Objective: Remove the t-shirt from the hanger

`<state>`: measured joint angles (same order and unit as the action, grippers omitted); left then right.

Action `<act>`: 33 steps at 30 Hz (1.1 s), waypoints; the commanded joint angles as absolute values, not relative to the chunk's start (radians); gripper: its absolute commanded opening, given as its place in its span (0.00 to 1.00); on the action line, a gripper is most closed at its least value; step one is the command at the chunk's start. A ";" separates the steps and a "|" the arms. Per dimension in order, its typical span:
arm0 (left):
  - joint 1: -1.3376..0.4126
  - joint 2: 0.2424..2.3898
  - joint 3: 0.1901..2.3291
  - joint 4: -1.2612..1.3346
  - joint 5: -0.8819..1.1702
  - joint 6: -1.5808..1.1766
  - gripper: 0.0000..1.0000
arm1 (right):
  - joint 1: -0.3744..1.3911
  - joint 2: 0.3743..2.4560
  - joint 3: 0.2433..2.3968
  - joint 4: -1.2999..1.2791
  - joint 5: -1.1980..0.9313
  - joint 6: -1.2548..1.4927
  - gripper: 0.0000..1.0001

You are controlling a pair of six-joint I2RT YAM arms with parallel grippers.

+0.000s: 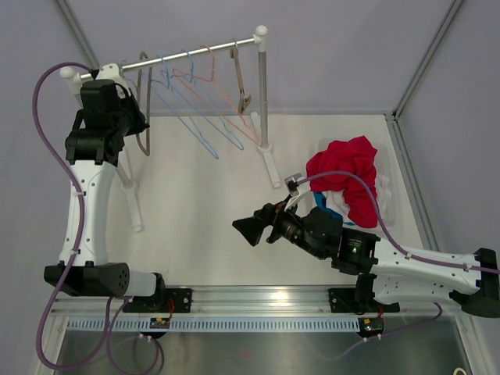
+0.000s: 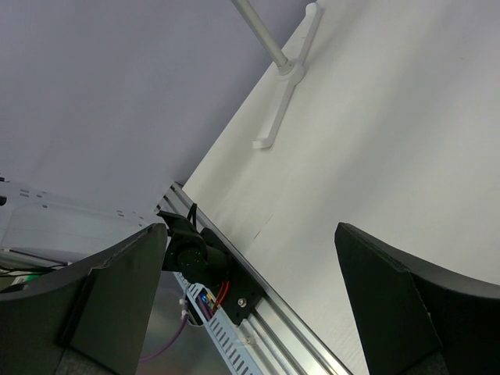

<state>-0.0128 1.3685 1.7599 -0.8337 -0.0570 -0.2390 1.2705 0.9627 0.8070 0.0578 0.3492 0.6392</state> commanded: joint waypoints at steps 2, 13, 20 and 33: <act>-0.006 1.361 1.764 -0.778 -0.066 -0.238 0.00 | 1.270 0.957 0.804 0.081 0.348 0.614 0.98; -0.006 1.255 1.654 -0.735 -0.086 -0.265 0.22 | 1.269 0.951 0.808 0.071 0.348 0.617 0.98; -0.006 1.181 1.589 -0.712 -0.063 -0.291 0.75 | 1.269 0.934 0.853 0.025 0.368 0.588 0.99; -0.009 0.824 1.338 -0.588 0.071 -0.376 0.99 | 1.270 0.786 0.969 -0.124 0.595 0.407 1.00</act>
